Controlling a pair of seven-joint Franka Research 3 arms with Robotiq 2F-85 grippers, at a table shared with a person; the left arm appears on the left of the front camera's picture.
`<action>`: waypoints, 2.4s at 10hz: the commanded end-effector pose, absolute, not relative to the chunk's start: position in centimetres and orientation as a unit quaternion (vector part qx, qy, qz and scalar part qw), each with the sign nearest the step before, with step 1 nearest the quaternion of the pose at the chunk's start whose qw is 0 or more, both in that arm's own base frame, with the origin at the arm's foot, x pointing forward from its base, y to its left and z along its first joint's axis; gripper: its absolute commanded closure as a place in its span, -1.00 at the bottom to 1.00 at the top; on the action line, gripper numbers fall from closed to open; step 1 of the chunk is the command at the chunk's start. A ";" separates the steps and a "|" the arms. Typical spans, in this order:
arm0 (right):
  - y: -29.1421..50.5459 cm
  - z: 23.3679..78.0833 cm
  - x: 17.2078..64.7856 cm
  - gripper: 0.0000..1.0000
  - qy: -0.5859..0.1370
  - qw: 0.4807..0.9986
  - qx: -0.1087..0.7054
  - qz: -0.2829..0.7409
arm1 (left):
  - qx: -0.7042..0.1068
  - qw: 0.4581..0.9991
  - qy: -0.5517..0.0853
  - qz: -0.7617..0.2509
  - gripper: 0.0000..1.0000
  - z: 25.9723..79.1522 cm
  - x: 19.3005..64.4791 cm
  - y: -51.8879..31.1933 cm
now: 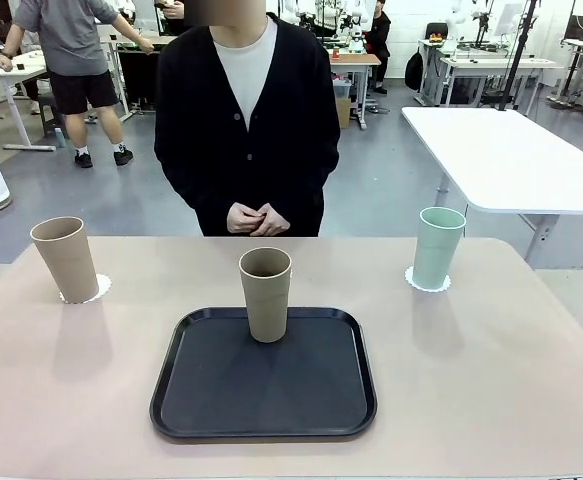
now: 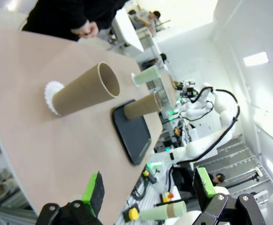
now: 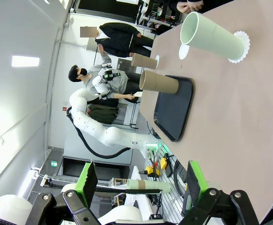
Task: Place coasters on the table and set cups on them.
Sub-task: Take one Reusable plastic cup from the Flat Tray and place it on a coaster set by the human.
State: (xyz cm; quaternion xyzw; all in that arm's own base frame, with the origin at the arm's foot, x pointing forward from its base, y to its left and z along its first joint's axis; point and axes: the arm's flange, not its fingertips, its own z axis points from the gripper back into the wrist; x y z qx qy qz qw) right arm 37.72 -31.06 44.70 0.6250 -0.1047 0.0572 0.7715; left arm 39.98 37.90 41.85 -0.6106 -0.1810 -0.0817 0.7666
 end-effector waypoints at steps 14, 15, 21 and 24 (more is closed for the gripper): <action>-7.5 59.4 42.7 -1.00 -0.153 0.874 0.342 0.310 | -0.607 0.770 -0.181 -0.080 -1.00 42.0 39.9 38.1; -4.5 59.1 42.8 -1.00 -0.153 0.875 0.314 0.336 | -0.607 0.770 -0.181 -0.080 -1.00 42.0 39.9 38.1; 7.1 51.9 44.8 -1.00 -0.155 0.842 0.233 0.461 | -0.607 0.770 -0.181 -0.080 -1.00 42.0 39.9 38.1; 8.1 48.3 46.1 -1.00 -0.110 0.832 0.220 0.498 | -0.607 0.770 -0.181 -0.080 -1.00 42.0 39.9 38.1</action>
